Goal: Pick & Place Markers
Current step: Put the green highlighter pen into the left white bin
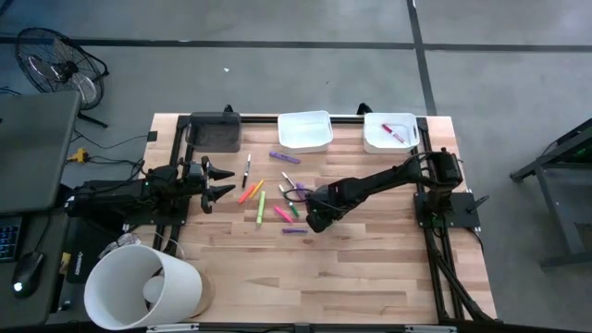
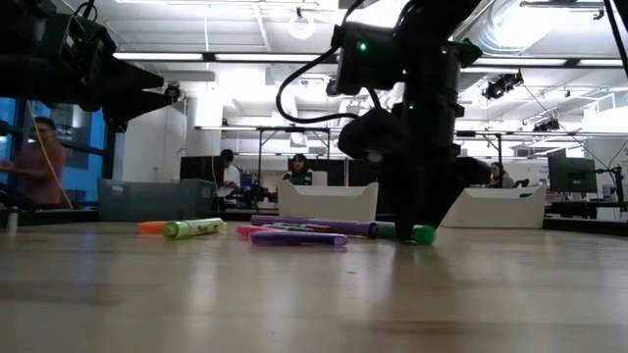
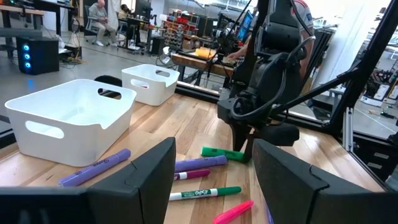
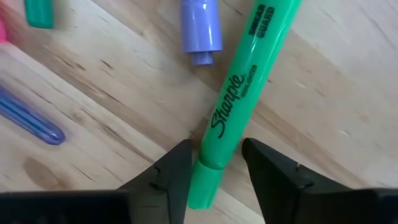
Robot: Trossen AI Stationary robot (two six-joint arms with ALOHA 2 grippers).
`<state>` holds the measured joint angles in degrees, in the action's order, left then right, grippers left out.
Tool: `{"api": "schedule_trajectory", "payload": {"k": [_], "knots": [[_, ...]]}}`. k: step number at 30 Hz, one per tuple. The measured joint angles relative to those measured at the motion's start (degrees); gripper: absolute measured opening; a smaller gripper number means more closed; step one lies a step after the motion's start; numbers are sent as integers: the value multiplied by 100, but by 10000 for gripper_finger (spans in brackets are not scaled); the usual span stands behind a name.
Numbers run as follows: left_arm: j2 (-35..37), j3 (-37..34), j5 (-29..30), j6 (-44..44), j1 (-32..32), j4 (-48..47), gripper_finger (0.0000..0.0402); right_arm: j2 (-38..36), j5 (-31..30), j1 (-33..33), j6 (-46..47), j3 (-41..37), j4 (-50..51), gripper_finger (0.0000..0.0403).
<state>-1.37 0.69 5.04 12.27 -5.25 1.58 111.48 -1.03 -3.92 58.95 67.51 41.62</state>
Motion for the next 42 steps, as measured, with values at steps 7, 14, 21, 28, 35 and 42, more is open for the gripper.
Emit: {"api": "schedule_trajectory", "payload": {"k": [7,14,21,28,35,42], "knots": [[2,0,0,2,0,-1,211,0,42,4,-270,-1,253,99],[2,0,-2,0,0,0,211,0,56,17,-493,-2,303,62],[1,0,-2,2,0,0,211,-39,135,22,-500,-11,315,70],[0,0,-2,1,2,-1,211,-343,76,28,-499,-61,792,61],[0,0,-2,2,0,0,211,-696,4,44,-499,-55,1182,67],[2,0,0,0,2,-2,211,-1297,-190,91,-498,-55,1299,64]]}}
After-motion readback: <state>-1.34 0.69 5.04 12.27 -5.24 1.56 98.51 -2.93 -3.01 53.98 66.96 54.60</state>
